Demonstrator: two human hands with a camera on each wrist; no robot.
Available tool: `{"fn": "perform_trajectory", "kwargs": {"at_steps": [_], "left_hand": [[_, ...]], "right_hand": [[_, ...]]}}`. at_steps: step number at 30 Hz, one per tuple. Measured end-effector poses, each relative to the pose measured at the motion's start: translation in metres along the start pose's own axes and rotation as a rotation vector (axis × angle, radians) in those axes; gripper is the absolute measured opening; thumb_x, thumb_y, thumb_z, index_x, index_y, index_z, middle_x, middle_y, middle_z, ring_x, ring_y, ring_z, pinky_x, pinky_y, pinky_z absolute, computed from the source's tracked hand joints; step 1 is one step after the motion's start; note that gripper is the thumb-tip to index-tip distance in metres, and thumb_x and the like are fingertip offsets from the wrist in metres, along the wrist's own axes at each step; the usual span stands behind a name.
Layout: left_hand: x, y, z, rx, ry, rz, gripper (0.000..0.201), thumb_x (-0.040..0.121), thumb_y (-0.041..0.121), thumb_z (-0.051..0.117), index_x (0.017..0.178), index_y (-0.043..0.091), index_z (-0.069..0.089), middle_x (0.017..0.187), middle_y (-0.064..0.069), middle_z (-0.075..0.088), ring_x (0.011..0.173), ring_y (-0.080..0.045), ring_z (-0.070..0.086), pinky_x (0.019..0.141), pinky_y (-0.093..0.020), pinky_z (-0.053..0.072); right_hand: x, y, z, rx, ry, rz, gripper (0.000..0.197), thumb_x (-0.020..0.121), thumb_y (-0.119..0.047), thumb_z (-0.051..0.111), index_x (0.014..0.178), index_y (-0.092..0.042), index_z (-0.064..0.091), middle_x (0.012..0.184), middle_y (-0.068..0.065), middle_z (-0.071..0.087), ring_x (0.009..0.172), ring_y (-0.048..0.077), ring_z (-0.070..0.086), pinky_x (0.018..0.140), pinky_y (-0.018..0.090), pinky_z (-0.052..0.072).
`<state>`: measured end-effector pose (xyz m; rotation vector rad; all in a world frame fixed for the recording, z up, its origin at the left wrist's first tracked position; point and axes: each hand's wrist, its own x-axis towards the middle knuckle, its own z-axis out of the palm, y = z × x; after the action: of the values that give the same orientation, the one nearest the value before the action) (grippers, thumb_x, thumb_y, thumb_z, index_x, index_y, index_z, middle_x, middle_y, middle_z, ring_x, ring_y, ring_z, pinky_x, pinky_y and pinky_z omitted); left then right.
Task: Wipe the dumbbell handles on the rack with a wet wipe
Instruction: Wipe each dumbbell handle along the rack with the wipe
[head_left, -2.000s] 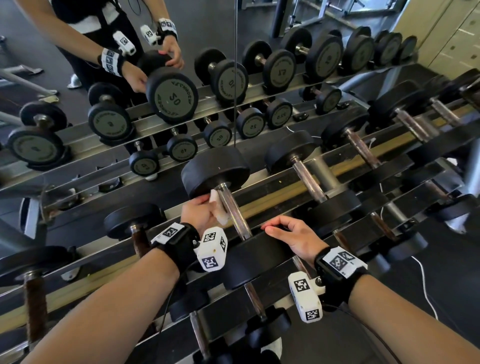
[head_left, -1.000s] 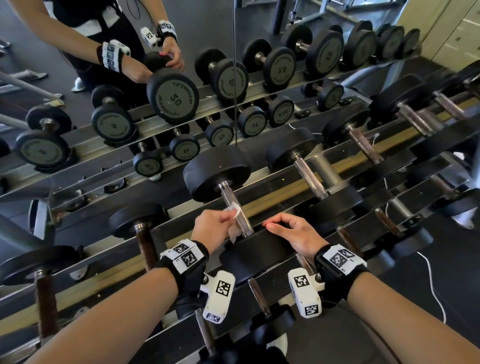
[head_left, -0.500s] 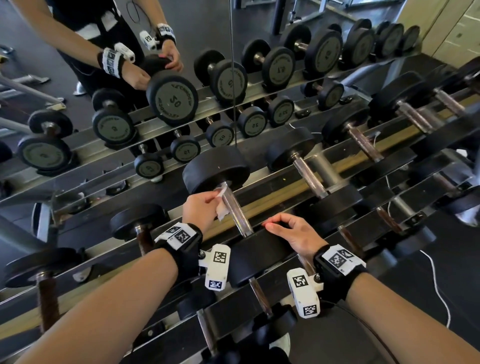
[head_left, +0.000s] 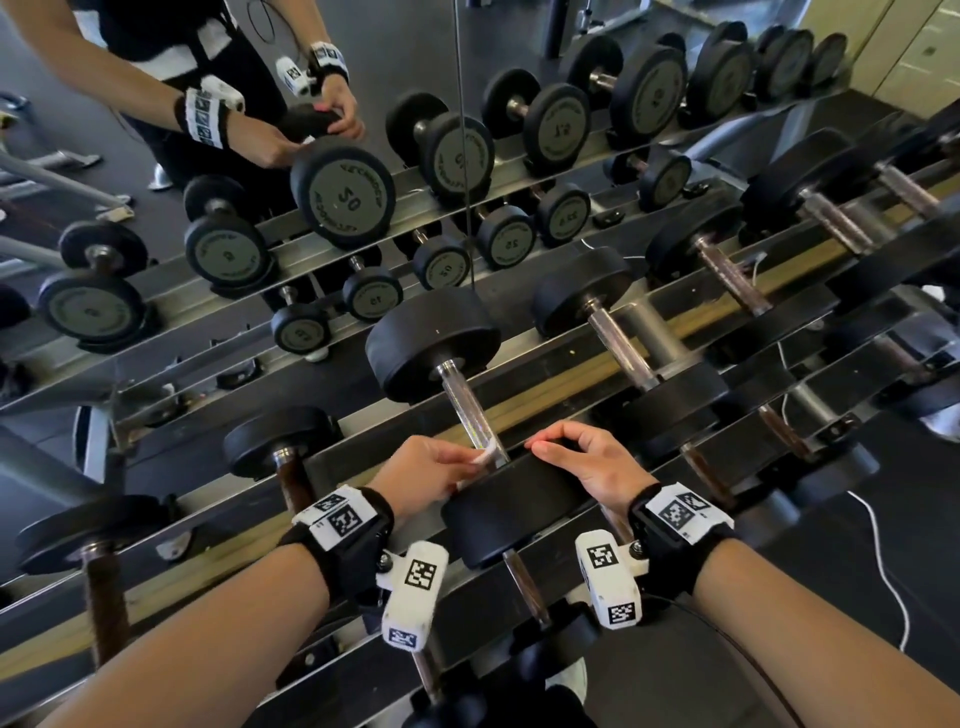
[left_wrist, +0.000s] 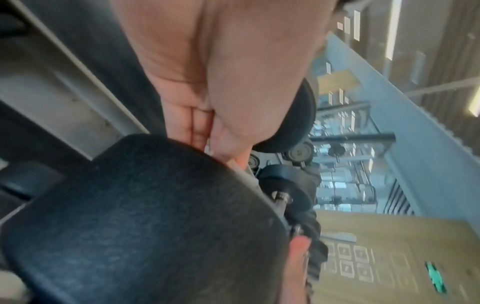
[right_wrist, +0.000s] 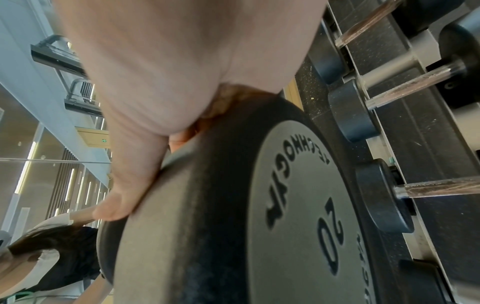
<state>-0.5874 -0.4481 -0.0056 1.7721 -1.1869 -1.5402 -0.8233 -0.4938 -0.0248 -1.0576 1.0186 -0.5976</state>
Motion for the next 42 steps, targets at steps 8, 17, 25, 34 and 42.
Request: {"fn": "perform_trajectory", "kwargs": {"at_steps": [8,17,25,34,42], "left_hand": [[0.031,0.006,-0.021,-0.324,0.484,0.000,0.019,0.093,0.010,0.064,0.105,0.020,0.075,0.101,-0.008,0.075,0.099,-0.026,0.071,0.096,-0.045,0.054],[0.014,-0.006,-0.004,0.261,0.167,0.138,0.019,0.095,0.032,0.064,0.096,0.047,0.077,0.078,0.016,0.070,0.084,-0.004,0.066,0.094,-0.036,0.055],[-0.007,0.032,-0.032,0.343,0.403,0.261,0.020,0.094,0.021,0.065,0.103,0.033,0.077,0.080,0.028,0.068,0.078,0.017,0.062,0.065,0.003,0.042],[0.014,0.060,-0.026,0.639,0.395,0.422,0.025,0.096,0.024,0.060,0.116,0.031,0.073,0.101,0.010,0.076,0.090,-0.005,0.068,0.081,-0.018,0.050],[0.034,0.048,-0.039,1.233,-0.042,0.431,0.053,0.093,0.039,0.064,0.143,0.039,0.047,0.149,0.017,0.043,0.130,-0.022,0.035,0.112,-0.038,0.031]], "right_hand": [[-0.004,-0.003,0.001,0.027,-0.003,0.007,0.038,0.070,-0.038,0.078,0.097,-0.012,0.072,0.092,0.011,0.074,0.083,0.020,0.070,0.075,0.032,0.060],[-0.005,-0.003,0.002,0.017,0.006,0.012,0.040,0.069,-0.042,0.079,0.097,-0.014,0.073,0.103,0.018,0.073,0.089,0.025,0.070,0.083,0.041,0.060],[-0.005,-0.003,0.001,0.022,0.008,0.016,0.039,0.073,-0.038,0.078,0.099,-0.009,0.071,0.100,0.018,0.073,0.087,0.024,0.069,0.083,0.042,0.059],[-0.004,0.005,0.003,0.083,0.044,-0.043,0.022,0.081,-0.027,0.078,0.097,-0.013,0.073,0.097,0.014,0.074,0.083,0.022,0.072,0.072,0.031,0.060],[0.000,0.017,0.002,0.135,0.070,-0.084,0.023,0.080,-0.033,0.080,0.098,-0.019,0.074,0.098,0.010,0.075,0.086,0.023,0.072,0.074,0.035,0.059]]}}
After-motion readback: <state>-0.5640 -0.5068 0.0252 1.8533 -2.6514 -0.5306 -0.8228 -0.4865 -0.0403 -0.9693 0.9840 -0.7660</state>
